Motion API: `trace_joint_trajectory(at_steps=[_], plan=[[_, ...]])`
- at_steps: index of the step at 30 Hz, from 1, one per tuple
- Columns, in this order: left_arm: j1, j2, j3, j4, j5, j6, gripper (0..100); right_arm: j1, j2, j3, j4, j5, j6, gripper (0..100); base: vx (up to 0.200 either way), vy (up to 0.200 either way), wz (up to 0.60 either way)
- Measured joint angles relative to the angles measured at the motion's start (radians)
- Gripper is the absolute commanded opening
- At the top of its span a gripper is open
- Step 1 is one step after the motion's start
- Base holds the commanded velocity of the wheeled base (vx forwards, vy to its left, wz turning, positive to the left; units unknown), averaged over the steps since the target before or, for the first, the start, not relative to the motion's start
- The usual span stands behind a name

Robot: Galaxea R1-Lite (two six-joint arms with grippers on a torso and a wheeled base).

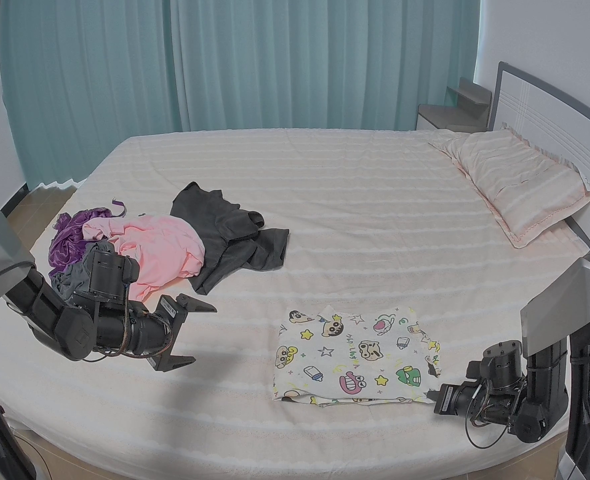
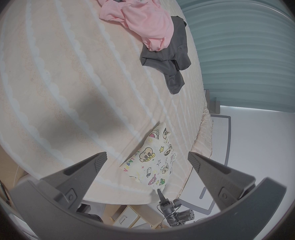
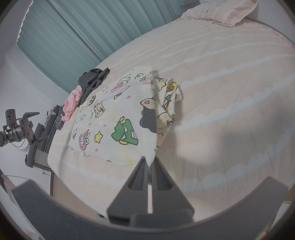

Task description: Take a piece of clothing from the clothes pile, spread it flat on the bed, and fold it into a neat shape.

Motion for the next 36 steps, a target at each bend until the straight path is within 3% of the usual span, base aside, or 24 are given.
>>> trace_joint_trajectory(at_steps=[4,12,13,25,32,36], plan=[[0.0,0.0,0.0,0.0,0.0,0.0,100,-0.007,-0.026,0.037,0.0,0.039,-0.01,0,0.0,0.0,0.0],[0.0,0.0,0.0,0.0,0.0,0.0,100,-0.012,-0.048,0.07,0.0,0.05,-0.038,0,0.0,0.0,0.0],[0.0,0.0,0.0,0.0,0.0,0.0,100,-0.013,-0.049,0.071,0.0,0.05,-0.04,100,0.0,0.0,0.0],[0.0,0.0,-0.001,0.0,0.0,0.0,100,-0.022,-0.074,0.061,0.002,0.051,-0.057,100,0.0,0.0,0.0],[0.0,0.001,-0.001,0.0,0.0,0.0,100,-0.047,-0.112,-0.069,0.005,0.054,-0.051,100,0.0,0.0,0.0],[0.0,0.001,-0.002,0.0,0.0,0.0,100,-0.053,-0.117,-0.183,0.078,0.055,-0.046,100,0.0,0.0,0.0]])
